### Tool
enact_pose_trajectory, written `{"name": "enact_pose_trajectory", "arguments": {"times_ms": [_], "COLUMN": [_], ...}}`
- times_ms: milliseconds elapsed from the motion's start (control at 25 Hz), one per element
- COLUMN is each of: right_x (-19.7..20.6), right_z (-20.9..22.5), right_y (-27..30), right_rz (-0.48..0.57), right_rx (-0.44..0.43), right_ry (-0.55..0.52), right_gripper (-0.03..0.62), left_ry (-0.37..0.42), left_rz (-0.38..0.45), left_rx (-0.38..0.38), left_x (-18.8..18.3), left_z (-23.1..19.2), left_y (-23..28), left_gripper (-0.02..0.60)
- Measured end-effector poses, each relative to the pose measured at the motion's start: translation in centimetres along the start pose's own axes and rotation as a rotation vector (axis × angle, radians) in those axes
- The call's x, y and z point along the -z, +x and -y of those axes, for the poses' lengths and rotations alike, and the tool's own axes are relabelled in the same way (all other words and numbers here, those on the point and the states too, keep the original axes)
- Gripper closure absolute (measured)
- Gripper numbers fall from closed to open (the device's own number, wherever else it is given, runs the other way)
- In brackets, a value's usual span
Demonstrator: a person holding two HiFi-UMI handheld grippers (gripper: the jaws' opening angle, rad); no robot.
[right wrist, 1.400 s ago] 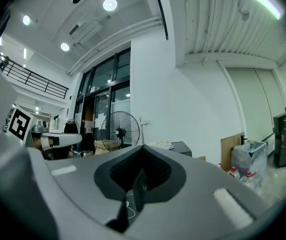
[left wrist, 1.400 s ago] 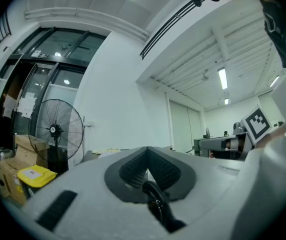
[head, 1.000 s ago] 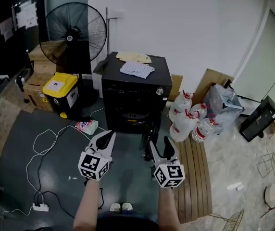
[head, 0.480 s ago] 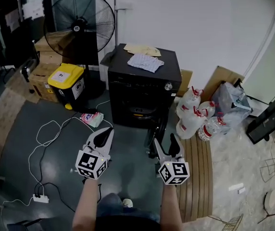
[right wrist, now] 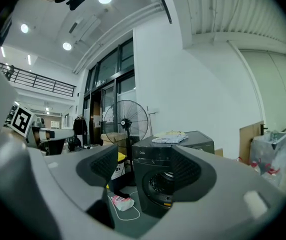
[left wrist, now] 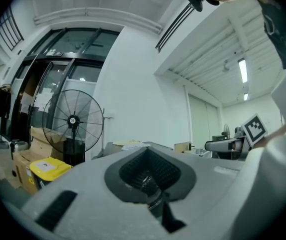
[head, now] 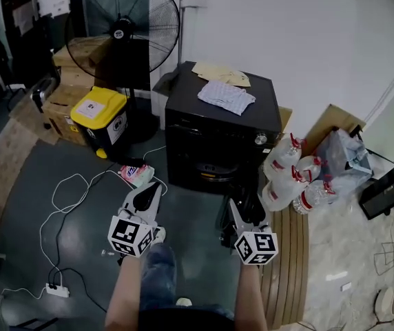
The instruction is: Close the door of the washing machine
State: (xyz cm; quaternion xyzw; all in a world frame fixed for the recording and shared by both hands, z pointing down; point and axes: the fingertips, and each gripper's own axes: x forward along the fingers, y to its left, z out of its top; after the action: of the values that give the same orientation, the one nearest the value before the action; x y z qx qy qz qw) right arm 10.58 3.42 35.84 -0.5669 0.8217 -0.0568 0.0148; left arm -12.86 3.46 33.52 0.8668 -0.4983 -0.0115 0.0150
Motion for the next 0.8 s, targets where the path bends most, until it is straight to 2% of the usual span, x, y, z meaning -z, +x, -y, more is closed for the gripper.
{"name": "enact_pose_trajectory", "arguments": {"times_ms": [160, 440, 640, 800], "right_x": [-0.1, -1.0, -0.4, -0.4], "right_z": [1.6, 3.8, 5.0, 7.0], "right_y": [7.6, 19.1, 22.9, 24.4], "right_rz": [0.012, 0.011, 0.012, 0.014], "right_rx": [0.047, 0.139, 0.21, 0.257], "right_ry": [-0.007, 0.021, 0.033, 0.047], "right_gripper": [0.273, 0.273, 0.273, 0.273], "left_ry": [0.007, 0.015, 0.024, 0.005], "left_rz": [0.003, -0.023, -0.043, -0.055], "left_rx": [0.037, 0.155, 0.242, 0.287], "left_x": [-0.1, -1.0, -0.3, 0.2], "left_z": [-5.8, -13.3, -15.9, -16.4], "left_y": [6.7, 17.5, 22.5, 26.2], "left_gripper": [0.583, 0.581, 0.581, 0.581]}}
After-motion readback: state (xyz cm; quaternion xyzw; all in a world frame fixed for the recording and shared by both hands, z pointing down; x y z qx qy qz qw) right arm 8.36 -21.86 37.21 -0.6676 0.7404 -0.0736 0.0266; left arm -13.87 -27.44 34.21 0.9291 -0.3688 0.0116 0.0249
